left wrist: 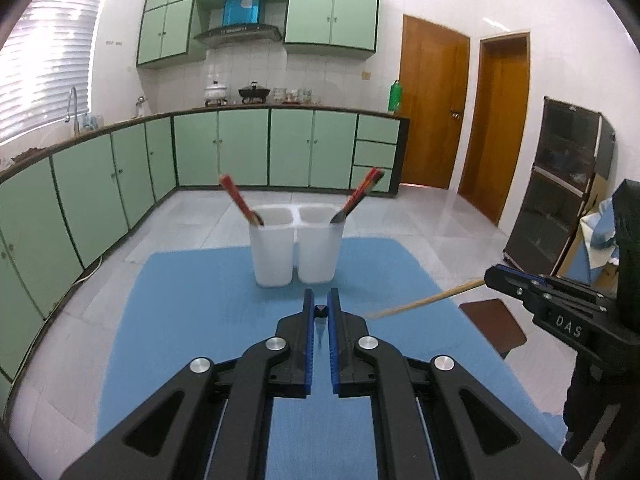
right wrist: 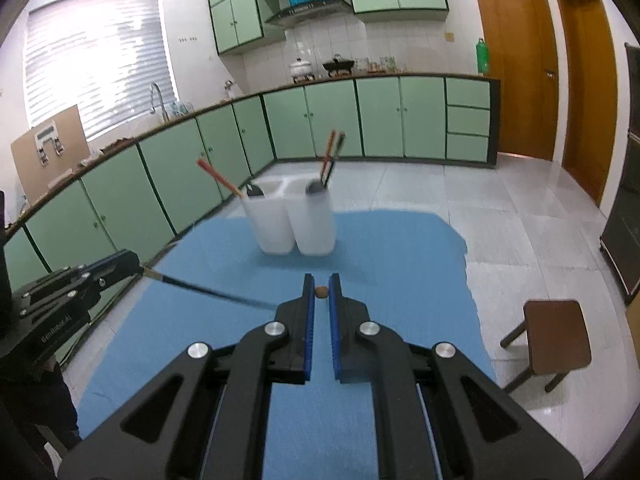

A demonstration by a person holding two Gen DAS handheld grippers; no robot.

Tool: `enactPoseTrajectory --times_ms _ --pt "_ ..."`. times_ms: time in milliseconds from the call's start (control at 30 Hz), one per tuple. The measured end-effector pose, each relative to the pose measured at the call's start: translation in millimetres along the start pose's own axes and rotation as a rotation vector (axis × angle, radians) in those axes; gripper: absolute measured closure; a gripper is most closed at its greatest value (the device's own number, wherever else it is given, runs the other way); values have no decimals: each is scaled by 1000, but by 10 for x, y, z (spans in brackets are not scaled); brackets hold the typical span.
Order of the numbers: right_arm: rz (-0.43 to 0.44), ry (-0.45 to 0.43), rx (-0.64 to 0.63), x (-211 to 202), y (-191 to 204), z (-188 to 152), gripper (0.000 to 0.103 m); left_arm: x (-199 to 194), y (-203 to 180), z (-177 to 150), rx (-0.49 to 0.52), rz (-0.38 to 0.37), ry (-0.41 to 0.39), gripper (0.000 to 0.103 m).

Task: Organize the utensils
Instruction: 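Lift both chopsticks and drop them into the white holder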

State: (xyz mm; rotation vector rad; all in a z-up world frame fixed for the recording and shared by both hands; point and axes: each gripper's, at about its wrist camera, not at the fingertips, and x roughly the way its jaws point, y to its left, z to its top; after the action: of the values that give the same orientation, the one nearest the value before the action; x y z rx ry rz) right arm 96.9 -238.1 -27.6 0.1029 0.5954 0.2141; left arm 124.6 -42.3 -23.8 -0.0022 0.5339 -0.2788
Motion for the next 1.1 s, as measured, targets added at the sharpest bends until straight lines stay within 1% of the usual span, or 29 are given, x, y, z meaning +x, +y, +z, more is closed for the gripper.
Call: enactPoseTrajectory --times_ms 167,333,467,567,700,800,900,1000,1100 --pt "47 -2 -8 -21 28 301 97 7 64 151 -20 -49 -4 97" --pt "81 1 -39 9 88 583 97 26 93 273 -2 -60 -14 97" --pt "97 -20 -71 16 172 875 97 48 89 427 15 -62 -35 97" --pt "110 -51 -87 19 214 1133 97 50 104 606 28 -57 -69 97" --pt "114 -116 -94 65 233 1552 97 71 149 952 49 -36 -145 97" --pt "115 -165 -85 185 237 1894 97 148 188 1272 55 -22 -208 97" --pt "106 -199 -65 363 212 2157 97 274 223 1540 62 0 -258 97" --pt "71 -221 -69 586 169 2335 97 451 278 1734 68 22 -289 97" --pt "45 -225 -78 848 131 2395 97 681 330 1815 73 47 -298 97"
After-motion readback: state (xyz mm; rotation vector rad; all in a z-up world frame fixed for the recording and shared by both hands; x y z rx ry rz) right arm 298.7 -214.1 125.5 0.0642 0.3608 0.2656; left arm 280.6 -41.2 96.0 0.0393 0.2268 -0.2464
